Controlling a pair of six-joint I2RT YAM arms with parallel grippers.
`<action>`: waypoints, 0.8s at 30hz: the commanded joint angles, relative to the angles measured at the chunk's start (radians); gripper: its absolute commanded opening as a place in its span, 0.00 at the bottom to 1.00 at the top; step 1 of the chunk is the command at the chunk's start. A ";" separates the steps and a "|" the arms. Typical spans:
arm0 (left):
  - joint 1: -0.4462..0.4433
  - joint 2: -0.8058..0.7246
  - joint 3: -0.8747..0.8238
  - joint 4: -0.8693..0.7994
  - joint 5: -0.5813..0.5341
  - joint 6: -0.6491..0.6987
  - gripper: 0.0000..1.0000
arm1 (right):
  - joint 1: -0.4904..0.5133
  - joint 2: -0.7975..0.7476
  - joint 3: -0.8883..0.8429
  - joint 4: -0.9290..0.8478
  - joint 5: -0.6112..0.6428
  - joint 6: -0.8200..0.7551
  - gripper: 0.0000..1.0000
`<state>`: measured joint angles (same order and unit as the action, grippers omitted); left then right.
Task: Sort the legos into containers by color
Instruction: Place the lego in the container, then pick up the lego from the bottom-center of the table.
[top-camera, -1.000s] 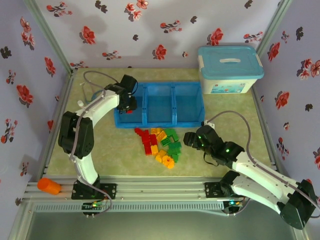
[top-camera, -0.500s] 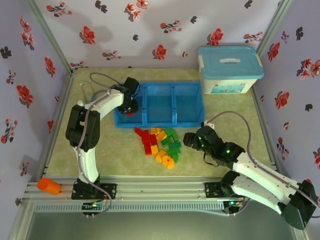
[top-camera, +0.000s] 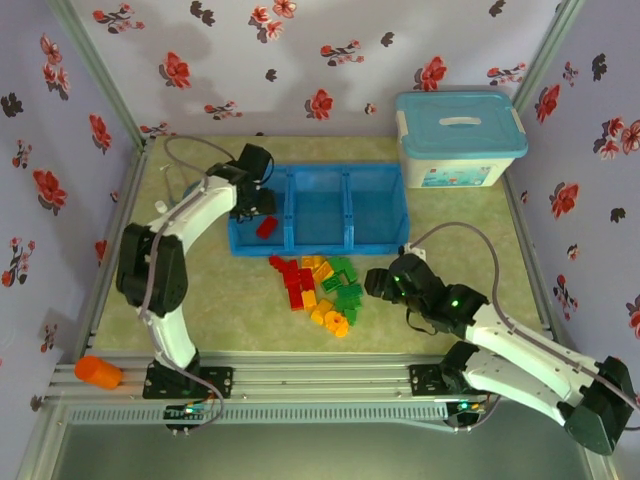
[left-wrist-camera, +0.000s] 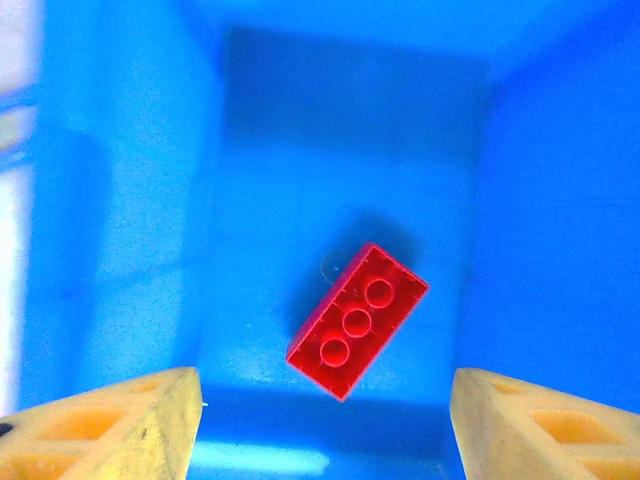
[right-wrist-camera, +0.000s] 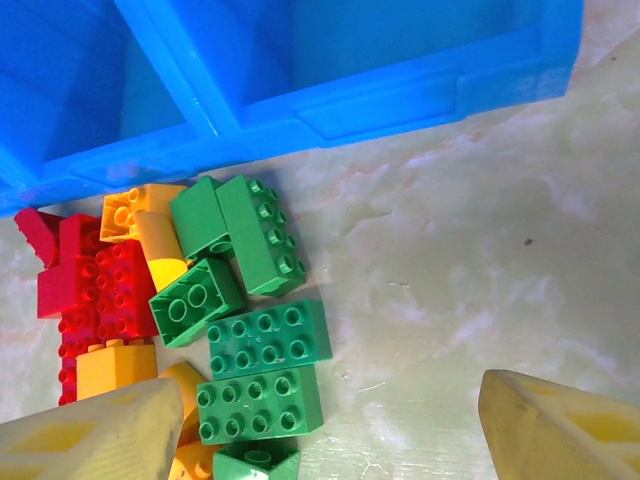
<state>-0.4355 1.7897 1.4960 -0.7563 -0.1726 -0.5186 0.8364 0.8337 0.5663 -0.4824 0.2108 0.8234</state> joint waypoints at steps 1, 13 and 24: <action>-0.018 -0.146 -0.054 -0.026 -0.038 -0.025 0.66 | 0.030 0.038 0.058 -0.024 0.033 0.006 0.77; -0.104 -0.637 -0.529 0.042 -0.038 -0.159 0.65 | 0.212 0.329 0.303 -0.100 0.101 -0.045 0.72; -0.168 -0.934 -0.709 -0.048 -0.031 -0.247 0.64 | 0.278 0.719 0.537 -0.102 0.004 -0.042 0.68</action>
<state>-0.5961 0.9028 0.8185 -0.7547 -0.1978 -0.7170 1.0992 1.4910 1.0531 -0.5549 0.2451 0.7856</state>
